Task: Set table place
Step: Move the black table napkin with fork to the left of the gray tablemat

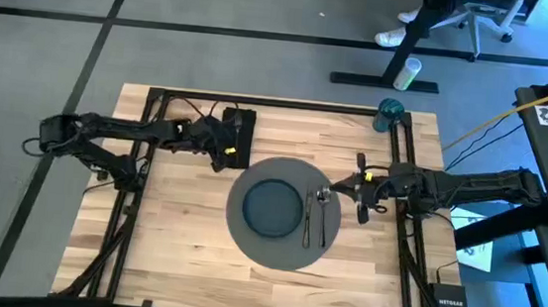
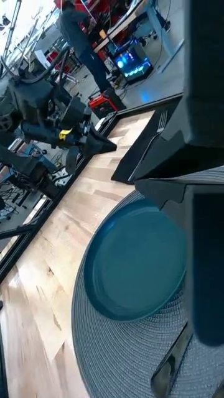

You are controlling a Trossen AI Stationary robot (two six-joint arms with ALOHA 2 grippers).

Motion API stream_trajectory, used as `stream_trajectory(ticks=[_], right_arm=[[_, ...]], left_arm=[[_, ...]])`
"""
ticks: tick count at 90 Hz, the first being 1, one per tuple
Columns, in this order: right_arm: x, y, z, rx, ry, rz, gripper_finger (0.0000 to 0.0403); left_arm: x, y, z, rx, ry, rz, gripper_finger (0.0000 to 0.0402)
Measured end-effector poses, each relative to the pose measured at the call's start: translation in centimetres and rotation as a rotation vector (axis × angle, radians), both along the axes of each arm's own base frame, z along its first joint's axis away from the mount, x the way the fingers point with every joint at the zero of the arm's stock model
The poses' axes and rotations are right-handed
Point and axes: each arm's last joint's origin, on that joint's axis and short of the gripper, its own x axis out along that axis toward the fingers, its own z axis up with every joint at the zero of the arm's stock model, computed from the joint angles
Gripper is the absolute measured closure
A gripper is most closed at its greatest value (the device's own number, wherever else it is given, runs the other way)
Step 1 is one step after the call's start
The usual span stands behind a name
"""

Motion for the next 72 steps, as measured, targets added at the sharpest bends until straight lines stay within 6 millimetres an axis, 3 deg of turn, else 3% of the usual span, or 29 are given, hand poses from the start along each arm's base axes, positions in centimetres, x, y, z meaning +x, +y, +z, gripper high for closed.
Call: stream_trajectory(ticks=[32,72], right_arm=[[0.0,0.0,0.0,0.003,0.004,-0.001,0.0403],[0.0,0.0,-0.1,0.006,0.009,-0.002,0.0403]], left_arm=[[0.9,-0.1,-3.6,-0.062,0.150,-0.015,0.0401],[0.8,-2.2,-4.5,-0.110,0.207,0.007,0.0401]])
